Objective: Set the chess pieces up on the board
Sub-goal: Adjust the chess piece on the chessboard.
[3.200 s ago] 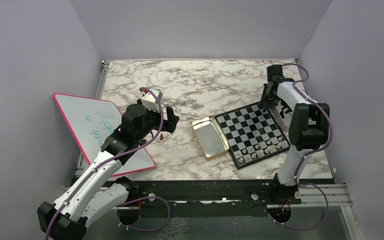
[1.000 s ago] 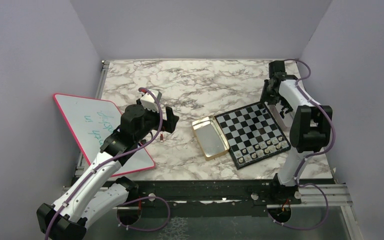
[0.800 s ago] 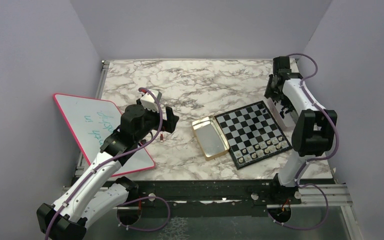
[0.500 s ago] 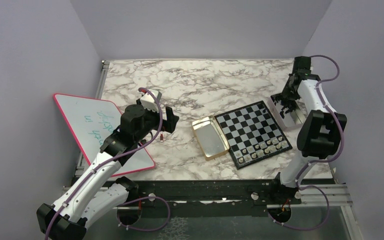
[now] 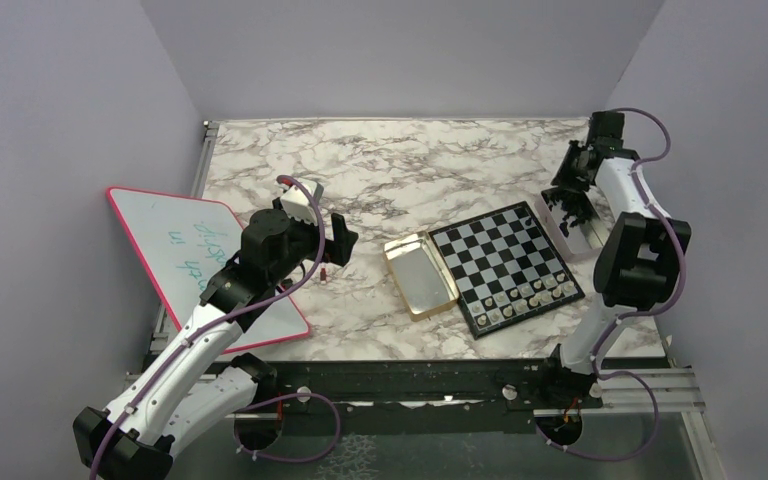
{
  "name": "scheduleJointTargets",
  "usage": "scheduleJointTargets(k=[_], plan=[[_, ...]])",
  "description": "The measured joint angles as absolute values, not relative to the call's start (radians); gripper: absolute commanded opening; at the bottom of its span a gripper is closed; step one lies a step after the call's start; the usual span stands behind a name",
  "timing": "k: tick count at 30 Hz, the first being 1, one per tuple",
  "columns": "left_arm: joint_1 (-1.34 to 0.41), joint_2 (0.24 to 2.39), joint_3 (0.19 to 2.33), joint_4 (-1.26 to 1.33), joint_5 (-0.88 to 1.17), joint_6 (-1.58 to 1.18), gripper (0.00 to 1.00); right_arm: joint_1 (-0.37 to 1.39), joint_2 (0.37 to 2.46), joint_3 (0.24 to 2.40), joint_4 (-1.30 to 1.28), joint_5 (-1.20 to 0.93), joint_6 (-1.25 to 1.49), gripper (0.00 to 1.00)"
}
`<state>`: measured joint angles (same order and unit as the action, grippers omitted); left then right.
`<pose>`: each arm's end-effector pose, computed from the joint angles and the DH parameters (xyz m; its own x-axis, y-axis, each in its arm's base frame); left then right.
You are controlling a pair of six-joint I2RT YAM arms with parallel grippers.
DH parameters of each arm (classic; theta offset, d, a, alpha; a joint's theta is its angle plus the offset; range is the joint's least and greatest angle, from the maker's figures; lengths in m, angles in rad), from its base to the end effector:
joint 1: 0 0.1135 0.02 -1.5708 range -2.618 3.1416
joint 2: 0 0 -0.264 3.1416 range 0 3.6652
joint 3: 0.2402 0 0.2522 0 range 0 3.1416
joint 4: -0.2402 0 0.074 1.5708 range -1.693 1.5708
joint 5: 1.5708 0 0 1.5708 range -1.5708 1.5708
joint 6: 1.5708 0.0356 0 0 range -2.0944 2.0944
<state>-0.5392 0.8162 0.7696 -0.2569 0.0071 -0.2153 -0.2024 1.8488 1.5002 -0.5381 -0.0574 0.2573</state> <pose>0.1640 -0.0984 0.3216 -0.3615 -0.0327 -0.9318 0.4525 0.8677 -0.2059 0.4044 -0.0809 0.2552 -0.6921 0.4014 -0.5999 0.3529 0.9132 0.2038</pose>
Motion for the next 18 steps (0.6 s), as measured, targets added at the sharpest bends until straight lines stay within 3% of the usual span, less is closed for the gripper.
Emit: scheduleJointTargets(k=[18], plan=[[-0.539,0.810,0.770,-0.257,0.007,-0.215,0.99,-0.058,1.990,1.579,-0.572,-0.076,0.209,0.17]])
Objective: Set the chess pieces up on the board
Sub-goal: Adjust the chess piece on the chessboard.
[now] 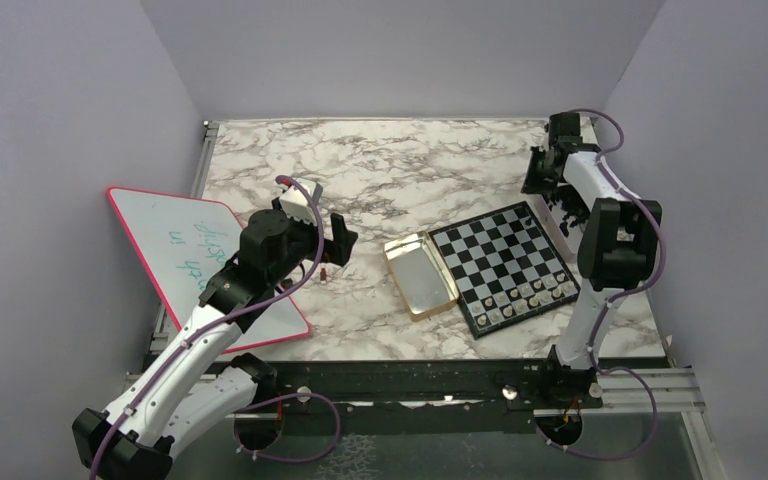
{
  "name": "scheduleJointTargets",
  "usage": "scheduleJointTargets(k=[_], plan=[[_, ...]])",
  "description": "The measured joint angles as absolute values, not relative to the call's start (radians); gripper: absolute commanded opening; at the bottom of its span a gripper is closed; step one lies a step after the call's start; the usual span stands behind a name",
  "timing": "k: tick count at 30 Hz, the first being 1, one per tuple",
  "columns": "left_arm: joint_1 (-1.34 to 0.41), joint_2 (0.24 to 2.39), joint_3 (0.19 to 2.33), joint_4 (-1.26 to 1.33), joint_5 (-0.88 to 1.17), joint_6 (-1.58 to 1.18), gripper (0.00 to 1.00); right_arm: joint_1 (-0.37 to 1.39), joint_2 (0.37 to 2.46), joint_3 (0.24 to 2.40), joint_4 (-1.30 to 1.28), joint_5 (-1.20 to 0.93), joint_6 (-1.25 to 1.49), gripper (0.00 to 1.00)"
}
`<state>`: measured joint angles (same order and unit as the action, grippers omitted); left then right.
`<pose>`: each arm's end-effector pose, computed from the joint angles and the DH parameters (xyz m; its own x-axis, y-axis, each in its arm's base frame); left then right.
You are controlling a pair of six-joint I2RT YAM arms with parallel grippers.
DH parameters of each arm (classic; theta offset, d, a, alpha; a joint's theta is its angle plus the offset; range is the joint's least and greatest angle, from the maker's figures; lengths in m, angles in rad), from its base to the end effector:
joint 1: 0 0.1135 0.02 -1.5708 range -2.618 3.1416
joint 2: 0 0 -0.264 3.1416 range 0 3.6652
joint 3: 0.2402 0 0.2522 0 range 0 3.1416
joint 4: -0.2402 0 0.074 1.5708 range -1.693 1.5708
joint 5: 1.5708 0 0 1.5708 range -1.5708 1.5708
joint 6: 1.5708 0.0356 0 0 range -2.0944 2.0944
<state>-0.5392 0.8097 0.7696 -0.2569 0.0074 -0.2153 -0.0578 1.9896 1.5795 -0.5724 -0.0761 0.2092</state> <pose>0.1628 -0.0977 0.3227 -0.3563 -0.0357 -0.9337 0.4539 0.8668 -0.2064 0.4361 -0.0225 0.2210 -0.8092 0.2543 -0.5297 0.1876 0.9661 0.1771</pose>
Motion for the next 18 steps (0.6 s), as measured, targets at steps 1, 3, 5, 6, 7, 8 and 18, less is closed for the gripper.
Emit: scheduleJointTargets(k=[1,3,5,6,7,8,18], plan=[[-0.539,0.809,0.770,-0.257,0.007,-0.215,0.99,-0.058,1.992,1.579,-0.578,-0.070,0.208,0.17],[-0.539,0.809,0.770,-0.257,0.007,-0.215,0.99,-0.058,1.993,1.579,-0.582,-0.060,0.205,0.17],[-0.539,0.809,0.770,-0.257,0.007,-0.215,0.99,-0.058,1.994,1.581,-0.583,-0.053,0.199,0.16],[-0.539,0.809,0.770,-0.257,0.007,-0.215,0.99,-0.058,1.998,1.586,-0.587,-0.049,0.197,0.16],[-0.539,0.809,0.770,-0.257,0.007,-0.215,0.99,-0.058,2.004,1.592,-0.589,-0.046,0.193,0.16],[-0.539,0.809,0.770,-0.257,0.007,-0.215,0.99,-0.058,2.011,1.598,-0.591,-0.043,0.191,0.16],[-0.539,0.805,0.770,-0.257,0.007,-0.215,0.99,-0.053,2.042,1.601,-0.630,-0.037,0.181,0.16]])
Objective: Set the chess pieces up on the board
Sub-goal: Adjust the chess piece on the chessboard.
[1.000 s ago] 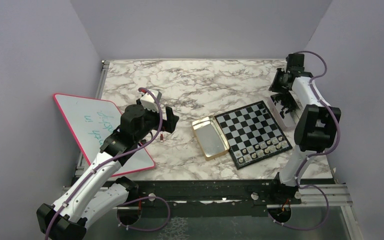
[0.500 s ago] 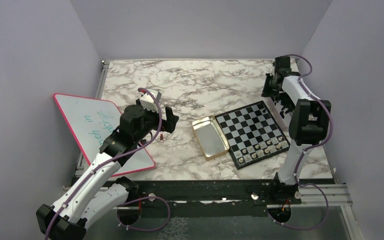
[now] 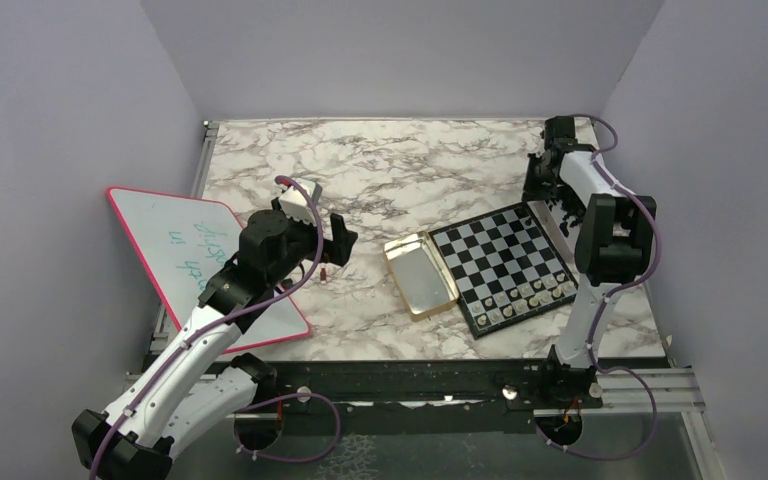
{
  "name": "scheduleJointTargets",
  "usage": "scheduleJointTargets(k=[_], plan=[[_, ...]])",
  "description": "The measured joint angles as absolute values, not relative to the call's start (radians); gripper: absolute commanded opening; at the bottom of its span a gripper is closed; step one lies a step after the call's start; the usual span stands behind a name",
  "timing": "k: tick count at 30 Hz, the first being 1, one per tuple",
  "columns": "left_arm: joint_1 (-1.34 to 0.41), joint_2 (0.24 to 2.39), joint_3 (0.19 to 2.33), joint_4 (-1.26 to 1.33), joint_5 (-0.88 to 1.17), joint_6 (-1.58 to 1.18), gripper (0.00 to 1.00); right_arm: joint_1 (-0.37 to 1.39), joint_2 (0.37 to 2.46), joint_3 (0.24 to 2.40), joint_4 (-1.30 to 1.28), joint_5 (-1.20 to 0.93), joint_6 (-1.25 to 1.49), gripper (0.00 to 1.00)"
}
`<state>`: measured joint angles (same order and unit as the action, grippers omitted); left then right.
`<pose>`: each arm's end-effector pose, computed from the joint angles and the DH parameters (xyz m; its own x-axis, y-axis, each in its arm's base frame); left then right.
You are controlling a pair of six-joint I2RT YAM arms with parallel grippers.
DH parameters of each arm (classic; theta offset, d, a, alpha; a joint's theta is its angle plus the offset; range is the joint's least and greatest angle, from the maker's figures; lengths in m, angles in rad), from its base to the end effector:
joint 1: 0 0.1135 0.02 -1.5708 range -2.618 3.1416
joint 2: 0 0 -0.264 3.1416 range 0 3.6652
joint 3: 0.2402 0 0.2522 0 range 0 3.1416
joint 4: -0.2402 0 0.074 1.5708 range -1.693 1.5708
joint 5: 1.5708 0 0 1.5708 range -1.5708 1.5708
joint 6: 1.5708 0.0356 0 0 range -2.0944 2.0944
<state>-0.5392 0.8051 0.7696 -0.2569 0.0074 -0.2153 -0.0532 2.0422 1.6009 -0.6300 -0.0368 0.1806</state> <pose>0.1620 -0.0972 0.3235 -0.3526 -0.0380 -0.9350 0.4547 0.8663 -0.2066 0.4389 -0.0221 0.2021 -0.8559 0.2253 -0.4654 0.1924 0.9742 0.1178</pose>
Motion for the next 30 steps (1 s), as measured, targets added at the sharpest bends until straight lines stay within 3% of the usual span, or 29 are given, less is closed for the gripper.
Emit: scheduleJointTargets(k=[30], plan=[[-0.539,0.805,0.770,-0.257,0.007,-0.215,0.99,-0.051,2.042,1.601,-0.665,-0.035,0.173,0.14]])
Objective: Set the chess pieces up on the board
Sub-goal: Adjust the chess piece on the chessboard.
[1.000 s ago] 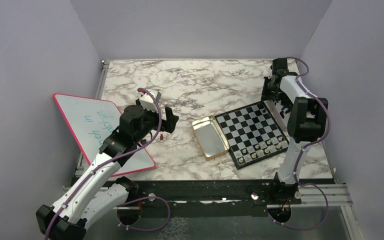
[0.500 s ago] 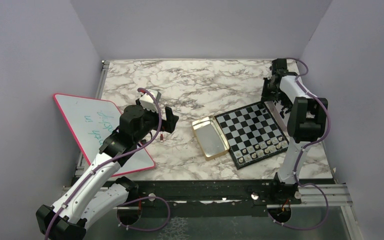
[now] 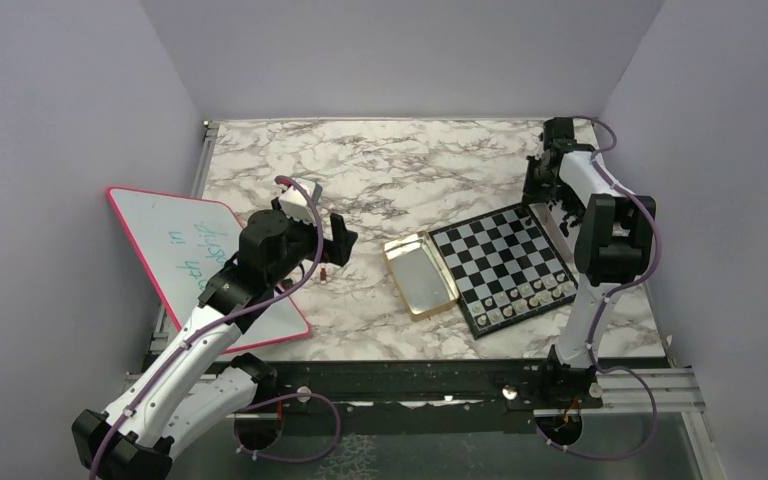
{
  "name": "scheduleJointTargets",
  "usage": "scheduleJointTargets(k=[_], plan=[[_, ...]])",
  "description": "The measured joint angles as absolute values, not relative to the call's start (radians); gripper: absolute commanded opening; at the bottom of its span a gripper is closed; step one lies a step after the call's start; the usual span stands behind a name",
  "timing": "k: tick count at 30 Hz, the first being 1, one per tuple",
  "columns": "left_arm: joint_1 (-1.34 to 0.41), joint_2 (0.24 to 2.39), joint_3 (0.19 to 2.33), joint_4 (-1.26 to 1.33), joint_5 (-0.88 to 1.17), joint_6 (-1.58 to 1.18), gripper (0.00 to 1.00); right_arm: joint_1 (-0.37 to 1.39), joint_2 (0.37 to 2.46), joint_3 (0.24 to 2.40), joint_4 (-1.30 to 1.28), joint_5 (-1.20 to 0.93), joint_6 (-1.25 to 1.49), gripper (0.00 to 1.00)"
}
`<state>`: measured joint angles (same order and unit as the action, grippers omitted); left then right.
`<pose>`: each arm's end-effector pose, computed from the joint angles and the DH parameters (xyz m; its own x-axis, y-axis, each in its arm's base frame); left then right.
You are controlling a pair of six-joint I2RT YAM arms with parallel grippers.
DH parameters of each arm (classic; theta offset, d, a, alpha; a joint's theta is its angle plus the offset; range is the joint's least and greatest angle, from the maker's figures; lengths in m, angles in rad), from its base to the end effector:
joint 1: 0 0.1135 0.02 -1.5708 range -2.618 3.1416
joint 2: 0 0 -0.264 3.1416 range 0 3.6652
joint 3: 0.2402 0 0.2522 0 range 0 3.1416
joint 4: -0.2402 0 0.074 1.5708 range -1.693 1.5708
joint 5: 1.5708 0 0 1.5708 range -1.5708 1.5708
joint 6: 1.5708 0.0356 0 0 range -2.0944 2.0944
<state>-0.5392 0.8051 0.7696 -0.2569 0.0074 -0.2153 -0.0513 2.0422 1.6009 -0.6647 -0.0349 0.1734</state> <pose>0.1620 -0.0972 0.3235 -0.3526 -0.0380 -0.9350 0.4547 0.8663 -0.2066 0.4356 -0.0211 0.2004 -0.8732 0.2175 -0.4361 0.1891 0.9760 0.1081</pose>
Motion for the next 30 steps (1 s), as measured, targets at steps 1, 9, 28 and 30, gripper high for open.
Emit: scheduleJointTargets(k=[1,9,28,30], plan=[[-0.539,0.805,0.770,-0.257,0.007,-0.215,0.99,-0.051,2.042,1.601,-0.666,-0.035,0.173,0.14],[-0.539,0.805,0.770,-0.257,0.007,-0.215,0.99,-0.051,2.042,1.601,-0.675,-0.035,0.171,0.13],[-0.539,0.805,0.770,-0.257,0.007,-0.215,0.99,-0.046,2.041,1.599,-0.675,-0.035,0.167,0.13],[-0.539,0.805,0.770,-0.257,0.007,-0.215,0.99,-0.045,2.038,1.596,-0.676,-0.035,0.167,0.13]])
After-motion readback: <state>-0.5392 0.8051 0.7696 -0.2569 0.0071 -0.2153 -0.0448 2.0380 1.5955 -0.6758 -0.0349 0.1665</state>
